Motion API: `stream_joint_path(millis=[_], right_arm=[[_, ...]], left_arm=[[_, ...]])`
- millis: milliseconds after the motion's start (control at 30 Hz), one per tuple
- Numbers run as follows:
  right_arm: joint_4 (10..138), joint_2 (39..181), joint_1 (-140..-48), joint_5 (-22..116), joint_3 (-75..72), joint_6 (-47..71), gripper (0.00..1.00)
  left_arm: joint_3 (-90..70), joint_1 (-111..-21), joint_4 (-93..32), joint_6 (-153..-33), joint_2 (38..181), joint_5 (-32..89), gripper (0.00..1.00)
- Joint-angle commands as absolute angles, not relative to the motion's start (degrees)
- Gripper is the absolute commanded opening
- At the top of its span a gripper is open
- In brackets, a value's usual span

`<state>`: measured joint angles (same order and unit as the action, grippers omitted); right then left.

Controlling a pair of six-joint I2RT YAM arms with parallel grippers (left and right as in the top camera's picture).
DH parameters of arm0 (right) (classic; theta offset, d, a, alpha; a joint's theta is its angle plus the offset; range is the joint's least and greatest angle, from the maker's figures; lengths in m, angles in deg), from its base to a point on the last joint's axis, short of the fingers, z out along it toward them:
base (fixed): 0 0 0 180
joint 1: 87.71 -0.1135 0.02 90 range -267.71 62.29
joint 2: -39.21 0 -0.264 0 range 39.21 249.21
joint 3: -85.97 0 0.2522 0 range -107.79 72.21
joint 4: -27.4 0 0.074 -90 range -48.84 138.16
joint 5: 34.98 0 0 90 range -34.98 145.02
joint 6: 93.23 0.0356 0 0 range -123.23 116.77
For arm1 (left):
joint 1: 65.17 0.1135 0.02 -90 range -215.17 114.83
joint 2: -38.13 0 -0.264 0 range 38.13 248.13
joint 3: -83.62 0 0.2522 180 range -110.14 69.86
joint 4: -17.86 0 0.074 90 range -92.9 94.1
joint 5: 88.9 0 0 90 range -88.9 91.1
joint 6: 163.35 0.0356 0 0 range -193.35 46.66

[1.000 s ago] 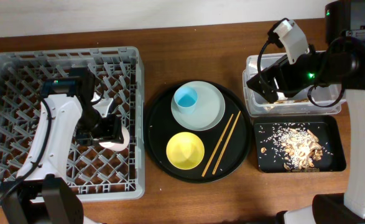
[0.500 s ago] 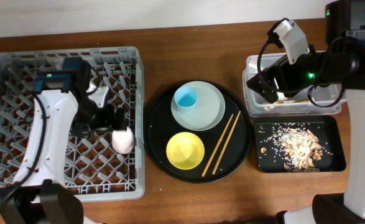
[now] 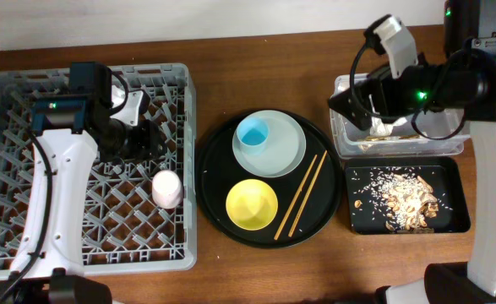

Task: Sort waste into correct bins and load items into the dishwasher rack
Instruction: 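Reach the right gripper to the blue cup on the white plate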

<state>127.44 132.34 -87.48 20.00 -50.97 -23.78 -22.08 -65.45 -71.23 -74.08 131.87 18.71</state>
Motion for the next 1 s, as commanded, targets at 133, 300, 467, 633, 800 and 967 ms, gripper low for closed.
stream_joint_path(millis=[133, 300, 467, 633, 800, 967], right_arm=[[127.4, 136.5, -97.3, 8.5, -50.4, -22.0, 0.99], [126.9, 145.6, -107.1, 8.9, -50.4, -21.2, 0.96], [121.4, 154.5, -113.6, 21.7, -50.4, -11.1, 0.52], [116.1, 158.6, -119.2, 42.1, -50.4, -3.8, 0.48], [111.0, 159.9, -120.7, 39.4, -50.4, -3.8, 0.99], [109.7, 160.1, -119.9, 42.8, -50.3, -0.9, 0.32]], left_arm=[[-23.0, -65.2, -71.1, -74.2, 131.1, 19.6, 0.5], [-23.0, -66.3, -70.9, -74.3, 131.1, 19.6, 0.49], [-23.0, -67.0, -70.9, -74.2, 131.1, 19.2, 0.49], [-22.9, -67.0, -70.9, -74.2, 131.1, 18.2, 0.49], [-22.8, -67.0, -70.9, -74.2, 131.1, 18.2, 0.49], [-22.8, -67.0, -71.1, -74.2, 131.1, 18.2, 0.49]])
